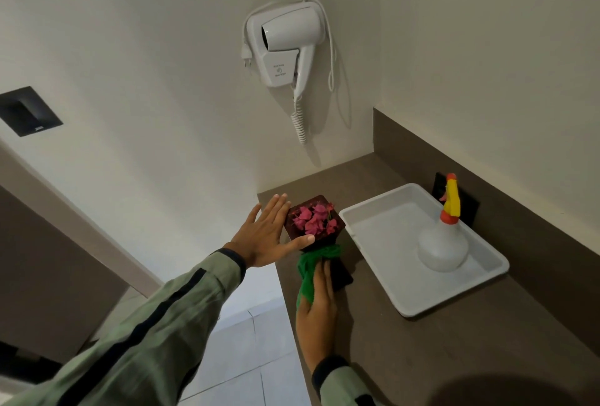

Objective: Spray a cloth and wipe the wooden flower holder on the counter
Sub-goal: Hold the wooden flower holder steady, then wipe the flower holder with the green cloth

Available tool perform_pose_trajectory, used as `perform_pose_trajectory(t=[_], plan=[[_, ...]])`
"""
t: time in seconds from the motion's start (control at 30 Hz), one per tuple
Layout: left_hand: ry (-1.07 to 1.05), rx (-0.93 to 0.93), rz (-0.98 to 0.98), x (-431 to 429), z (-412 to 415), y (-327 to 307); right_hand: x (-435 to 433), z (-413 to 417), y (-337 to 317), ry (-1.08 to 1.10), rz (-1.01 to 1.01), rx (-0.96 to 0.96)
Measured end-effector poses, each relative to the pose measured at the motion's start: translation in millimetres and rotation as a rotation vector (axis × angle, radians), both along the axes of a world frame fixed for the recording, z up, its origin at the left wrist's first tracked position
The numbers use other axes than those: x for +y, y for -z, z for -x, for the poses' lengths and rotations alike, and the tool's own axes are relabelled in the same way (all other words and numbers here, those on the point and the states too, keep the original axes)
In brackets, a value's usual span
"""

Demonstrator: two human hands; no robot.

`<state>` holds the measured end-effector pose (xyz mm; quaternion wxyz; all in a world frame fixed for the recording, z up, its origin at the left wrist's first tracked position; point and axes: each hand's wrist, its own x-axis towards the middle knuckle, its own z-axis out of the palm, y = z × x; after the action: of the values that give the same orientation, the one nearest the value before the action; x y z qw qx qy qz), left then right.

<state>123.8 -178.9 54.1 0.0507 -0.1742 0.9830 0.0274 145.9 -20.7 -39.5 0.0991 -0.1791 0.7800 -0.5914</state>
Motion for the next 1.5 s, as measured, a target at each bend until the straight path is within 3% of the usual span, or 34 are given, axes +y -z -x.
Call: perform_pose_trajectory(t=[0.1,0.17,0.3,0.37,0.63,0.7,0.9,1.03,1.1,1.2,1.33,1.37,1.43,1.5], plan=[[0.003,0.005,0.014,-1.5,-1.0,1.8,17.1,1.0,11.6,-0.165,-0.071,0.017],[0.005,0.008,0.026,-2.2,-1.0,2.4,31.1,1.9,15.4,-0.162,-0.057,-0.007],[0.006,0.028,0.028,-1.6,-0.9,4.9,40.7,14.0,12.0,0.213,0.01,0.023],[0.009,0.037,0.029,-2.5,0.4,3.6,31.6,34.8,8.3,0.292,-0.017,-0.023],[0.01,0.039,0.018,0.5,4.4,1.5,-4.2,34.3,9.9,0.14,-0.082,-0.211],[0.007,0.097,-0.02,42.4,37.7,-12.4,41.3,62.6,-8.1,0.133,-0.062,-0.202],[-0.051,0.086,-0.008,43.0,28.3,-15.1,52.1,50.2,-14.3,-0.091,-0.106,-0.429],[-0.359,0.488,-0.284,116.1,10.5,28.8,114.3,98.8,-11.3,-0.152,-0.151,-0.383],[-0.461,0.634,-0.341,152.8,-21.1,62.1,134.9,115.6,-11.2,-0.146,-0.051,-0.459],[-0.534,0.599,-0.589,187.9,-37.6,87.5,146.3,139.7,-17.2,-0.125,0.076,-0.557],[-0.554,0.631,-1.269,203.9,10.5,80.2,153.8,184.7,-26.2,-0.218,0.104,-0.629],[-0.54,0.655,-1.33,203.4,23.3,79.4,153.4,195.0,-25.9,-0.242,0.079,-0.614],[-0.531,0.658,-1.237,201.5,44.3,81.9,151.1,209.3,-24.2,-0.246,-0.014,-0.525],[-0.515,0.55,-1.012,202.7,58.8,86.2,146.2,217.7,-18.0,-0.204,-0.208,-0.324]])
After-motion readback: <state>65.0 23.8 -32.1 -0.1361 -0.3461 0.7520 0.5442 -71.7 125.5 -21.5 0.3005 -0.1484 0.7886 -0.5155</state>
